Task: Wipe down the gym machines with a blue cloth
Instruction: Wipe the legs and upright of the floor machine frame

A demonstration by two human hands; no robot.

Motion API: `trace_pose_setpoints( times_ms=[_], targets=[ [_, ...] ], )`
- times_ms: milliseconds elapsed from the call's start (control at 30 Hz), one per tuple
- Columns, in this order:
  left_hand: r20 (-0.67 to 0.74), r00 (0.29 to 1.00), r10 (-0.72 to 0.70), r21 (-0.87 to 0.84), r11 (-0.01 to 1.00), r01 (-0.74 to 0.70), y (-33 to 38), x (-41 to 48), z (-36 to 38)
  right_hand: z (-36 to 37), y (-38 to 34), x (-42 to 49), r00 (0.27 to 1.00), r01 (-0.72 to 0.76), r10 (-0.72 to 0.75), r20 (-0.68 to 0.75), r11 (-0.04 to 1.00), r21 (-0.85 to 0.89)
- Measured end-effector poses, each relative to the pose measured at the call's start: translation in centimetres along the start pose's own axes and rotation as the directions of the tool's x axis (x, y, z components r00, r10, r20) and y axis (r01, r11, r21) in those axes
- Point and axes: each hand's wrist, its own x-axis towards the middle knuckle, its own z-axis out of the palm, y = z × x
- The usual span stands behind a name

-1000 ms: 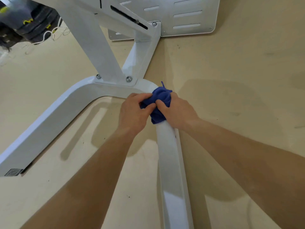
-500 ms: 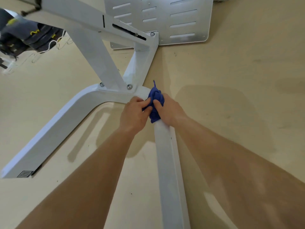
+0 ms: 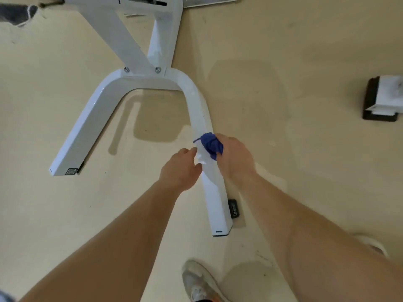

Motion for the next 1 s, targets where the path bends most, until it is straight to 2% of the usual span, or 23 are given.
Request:
trace_pose_setpoints(
  times_ms=[67, 167, 367, 567, 833, 1000],
  targets=[
    [0.038, 0.999, 0.003, 0.031, 1.0, -0.004, 1.8, -2.7, -2.3, -2.6, -1.3, -3.0, 0.999, -0.005, 0.002, -0.035, 0.995, -0.096],
    [0.04, 0.999, 0.015, 0.005, 1.0, -0.015, 4.9, -6.4, -7.0, -7.6, -3.9, -7.2, 0.999, -0.015, 0.01, -0.039, 0.992, -0.127],
    [0.008, 0.999, 0.048, -0.159, 0.986, -0.046, 11.6, -15.0, -17.7, -19.3, -10.7, -15.6, 0.997, -0.058, 0.049, -0.061, 0.984, -0.169],
    [-0.005, 0.998, 0.059, -0.299, 0.952, -0.058, 16.5, -24.6, -29.1, -31.5, -19.9, -23.4, 0.999, 0.003, -0.011, -0.036, 0.978, -0.207],
    [-0.013, 1.0, -0.024, -0.342, 0.939, 0.018, 17.5, -36.7, -42.7, -44.8, -33.7, -31.4, 0.997, 0.079, -0.074, 0.029, 0.962, -0.262],
    [-0.073, 0.993, -0.088, -0.43, 0.902, 0.049, 16.6, -40.9, -49.6, -50.0, -41.5, -33.3, 0.978, 0.196, -0.152, 0.146, 0.911, -0.364]
  ],
)
